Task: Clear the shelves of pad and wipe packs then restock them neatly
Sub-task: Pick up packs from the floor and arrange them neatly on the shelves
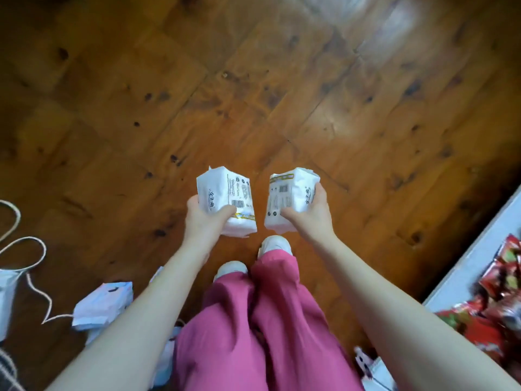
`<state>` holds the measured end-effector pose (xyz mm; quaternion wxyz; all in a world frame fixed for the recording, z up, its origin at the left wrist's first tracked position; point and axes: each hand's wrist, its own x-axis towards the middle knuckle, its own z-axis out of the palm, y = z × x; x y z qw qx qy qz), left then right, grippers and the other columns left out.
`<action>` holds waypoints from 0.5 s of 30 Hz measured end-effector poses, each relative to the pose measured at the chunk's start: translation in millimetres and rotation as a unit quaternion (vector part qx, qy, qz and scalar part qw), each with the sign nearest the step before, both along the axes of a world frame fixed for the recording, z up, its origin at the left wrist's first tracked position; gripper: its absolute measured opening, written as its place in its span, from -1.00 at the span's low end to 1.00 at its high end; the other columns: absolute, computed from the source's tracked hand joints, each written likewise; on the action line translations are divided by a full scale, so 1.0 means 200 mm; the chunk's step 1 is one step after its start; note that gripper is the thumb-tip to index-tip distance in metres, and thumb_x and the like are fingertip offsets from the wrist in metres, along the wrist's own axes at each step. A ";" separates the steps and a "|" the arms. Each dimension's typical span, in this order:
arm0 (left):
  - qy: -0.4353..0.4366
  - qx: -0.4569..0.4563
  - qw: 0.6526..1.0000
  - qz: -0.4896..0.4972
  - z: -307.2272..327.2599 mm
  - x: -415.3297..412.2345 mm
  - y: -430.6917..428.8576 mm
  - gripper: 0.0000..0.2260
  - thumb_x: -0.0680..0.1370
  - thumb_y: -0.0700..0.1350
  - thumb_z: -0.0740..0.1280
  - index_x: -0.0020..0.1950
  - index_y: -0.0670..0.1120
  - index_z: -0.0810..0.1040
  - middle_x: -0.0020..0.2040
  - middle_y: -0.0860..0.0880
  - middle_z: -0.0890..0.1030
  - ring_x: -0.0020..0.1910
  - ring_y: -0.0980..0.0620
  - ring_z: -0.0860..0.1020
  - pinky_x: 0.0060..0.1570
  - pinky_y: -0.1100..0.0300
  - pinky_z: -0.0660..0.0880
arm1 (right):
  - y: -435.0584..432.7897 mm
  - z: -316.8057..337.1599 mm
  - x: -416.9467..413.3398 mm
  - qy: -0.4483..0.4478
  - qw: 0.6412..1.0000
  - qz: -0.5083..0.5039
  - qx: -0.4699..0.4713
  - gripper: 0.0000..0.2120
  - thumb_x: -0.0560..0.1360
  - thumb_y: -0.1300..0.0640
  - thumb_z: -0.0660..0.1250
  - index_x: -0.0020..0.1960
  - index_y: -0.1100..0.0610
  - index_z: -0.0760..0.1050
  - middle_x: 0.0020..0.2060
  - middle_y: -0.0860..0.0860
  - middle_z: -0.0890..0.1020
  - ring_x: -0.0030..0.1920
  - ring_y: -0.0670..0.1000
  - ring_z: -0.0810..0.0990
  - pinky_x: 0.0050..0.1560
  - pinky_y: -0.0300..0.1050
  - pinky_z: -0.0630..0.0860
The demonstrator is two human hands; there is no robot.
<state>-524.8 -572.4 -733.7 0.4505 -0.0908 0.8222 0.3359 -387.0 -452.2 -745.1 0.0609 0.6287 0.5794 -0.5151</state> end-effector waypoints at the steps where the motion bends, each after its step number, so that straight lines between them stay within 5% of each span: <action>1: -0.013 0.007 1.000 0.017 0.12 0.03 -0.01 -0.47 0.37 -0.17 0.45 0.31 -0.16 0.38 0.14 -0.05 0.56 0.02 0.00 0.54 -0.19 0.28 0.42 | -0.01 0.13 0.03 0.012 1.000 -0.021 -0.001 -0.32 0.18 0.12 0.41 0.27 0.10 0.31 0.08 0.02 0.52 0.06 0.04 0.55 -0.01 -0.06 0.55; 5: -0.046 0.045 0.997 0.031 0.64 0.14 -0.01 -0.35 0.20 -0.02 0.40 0.27 -0.13 0.42 0.09 -0.03 0.60 0.01 0.03 0.59 -0.16 0.25 0.47 | -0.04 0.65 0.17 0.054 0.996 -0.076 0.009 -0.42 0.24 0.23 0.42 0.23 0.10 0.37 0.04 -0.02 0.57 0.00 -0.04 0.58 -0.01 -0.11 0.54; 15: -0.073 0.207 0.971 -0.094 1.80 0.28 0.12 -0.45 0.25 -0.07 0.39 0.22 -0.15 0.43 0.05 -0.06 0.63 -0.06 0.05 0.63 -0.18 0.24 0.56 | -0.16 1.88 0.55 0.142 0.959 -0.232 0.079 -0.38 0.19 0.18 0.43 0.25 0.08 0.39 0.12 -0.02 0.59 0.11 -0.08 0.59 0.15 0.02 0.55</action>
